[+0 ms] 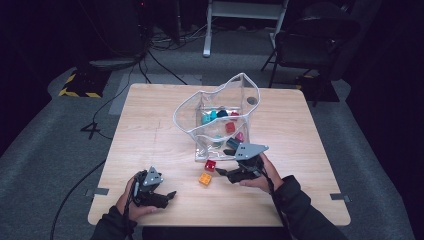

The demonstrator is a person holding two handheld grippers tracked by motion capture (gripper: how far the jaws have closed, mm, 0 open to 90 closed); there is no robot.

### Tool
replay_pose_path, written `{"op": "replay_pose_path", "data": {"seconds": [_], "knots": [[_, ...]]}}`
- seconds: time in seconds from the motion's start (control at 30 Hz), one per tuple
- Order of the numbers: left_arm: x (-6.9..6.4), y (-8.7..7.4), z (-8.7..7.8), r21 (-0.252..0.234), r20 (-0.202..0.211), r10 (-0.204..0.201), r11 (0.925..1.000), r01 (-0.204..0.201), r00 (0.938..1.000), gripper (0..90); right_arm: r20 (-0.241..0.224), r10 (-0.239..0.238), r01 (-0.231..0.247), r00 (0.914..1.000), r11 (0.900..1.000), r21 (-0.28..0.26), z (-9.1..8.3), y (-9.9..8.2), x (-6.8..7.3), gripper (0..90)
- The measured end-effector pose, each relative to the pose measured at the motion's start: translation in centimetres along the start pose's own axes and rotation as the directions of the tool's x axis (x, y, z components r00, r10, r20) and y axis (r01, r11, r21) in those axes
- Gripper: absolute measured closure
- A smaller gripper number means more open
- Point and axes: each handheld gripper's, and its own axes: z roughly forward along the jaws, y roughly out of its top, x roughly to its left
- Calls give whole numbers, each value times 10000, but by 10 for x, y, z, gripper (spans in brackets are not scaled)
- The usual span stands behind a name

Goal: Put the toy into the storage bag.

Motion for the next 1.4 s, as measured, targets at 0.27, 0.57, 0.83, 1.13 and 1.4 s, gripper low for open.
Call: {"op": "replay_pose_path", "data": {"seconds": [0.27, 0.57, 0.83, 1.13, 1.4], "knots": [[0, 0, 0, 2, -1, 5, 10000, -5, 10000, 152, -362, 249, -229, 9990, 9981, 565, 30, -13, -2, 352], [0, 0, 0, 0, 0, 2, 10000, -2, 10000, 152, -228, 172, -147, 9996, 9944, 1049, 49, -19, -5, 373], [0, 0, 0, -2, -1, 1, 10000, -1, 10000, 152, -54, 403, -393, 9992, 9917, 1228, 64, -24, -12, 360], [0, 0, 0, -1, 4, -1, 10000, 1, 10000, 152, 176, 641, -658, 9978, 9900, 1247, 75, -26, -16, 353], [0, 0, 0, -3, 4, 0, 10000, 0, 10000, 152, 251, 681, -706, 9974, 9904, 1192, 79, -25, -15, 354]]}}
